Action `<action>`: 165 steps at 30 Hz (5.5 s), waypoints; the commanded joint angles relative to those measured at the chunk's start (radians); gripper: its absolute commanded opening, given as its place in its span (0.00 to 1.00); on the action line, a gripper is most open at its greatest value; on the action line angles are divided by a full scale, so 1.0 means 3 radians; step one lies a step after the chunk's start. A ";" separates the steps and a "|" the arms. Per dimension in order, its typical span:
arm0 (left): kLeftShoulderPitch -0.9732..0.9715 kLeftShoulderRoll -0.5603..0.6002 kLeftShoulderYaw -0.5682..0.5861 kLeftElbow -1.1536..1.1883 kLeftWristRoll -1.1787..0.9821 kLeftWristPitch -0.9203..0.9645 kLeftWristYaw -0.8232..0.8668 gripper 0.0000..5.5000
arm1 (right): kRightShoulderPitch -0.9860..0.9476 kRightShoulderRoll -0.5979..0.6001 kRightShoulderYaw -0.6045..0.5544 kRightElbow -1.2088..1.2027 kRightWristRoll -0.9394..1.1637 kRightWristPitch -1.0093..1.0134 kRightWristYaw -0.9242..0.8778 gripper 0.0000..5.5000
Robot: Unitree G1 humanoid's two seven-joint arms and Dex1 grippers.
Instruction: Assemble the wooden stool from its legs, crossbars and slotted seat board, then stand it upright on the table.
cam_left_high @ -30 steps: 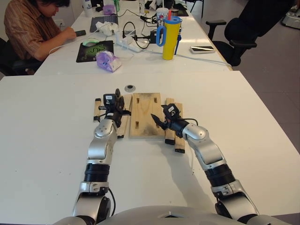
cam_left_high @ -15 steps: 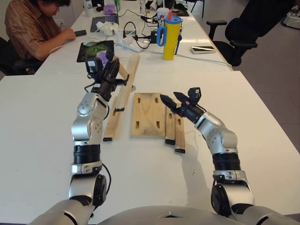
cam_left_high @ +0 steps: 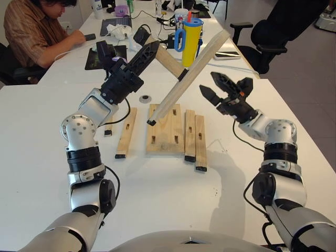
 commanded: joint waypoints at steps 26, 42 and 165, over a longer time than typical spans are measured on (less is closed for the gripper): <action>0.0047 0.0025 -0.0126 0.0010 -0.0308 0.0261 0.0146 0.08 | -0.0018 -0.0013 -0.0043 -0.0688 0.0467 0.0335 -0.0205 0.51; -0.0114 0.0008 0.0186 0.0065 -0.0599 -0.0041 0.0311 0.35 | 0.0134 0.0001 -0.0159 -0.0825 0.0651 0.0171 -0.0222 0.37; 0.1883 0.1679 -0.2590 0.0421 0.3780 -0.1265 -0.1304 0.55 | 0.1852 0.1829 0.0778 -0.3647 -0.3033 0.1324 -0.2434 0.63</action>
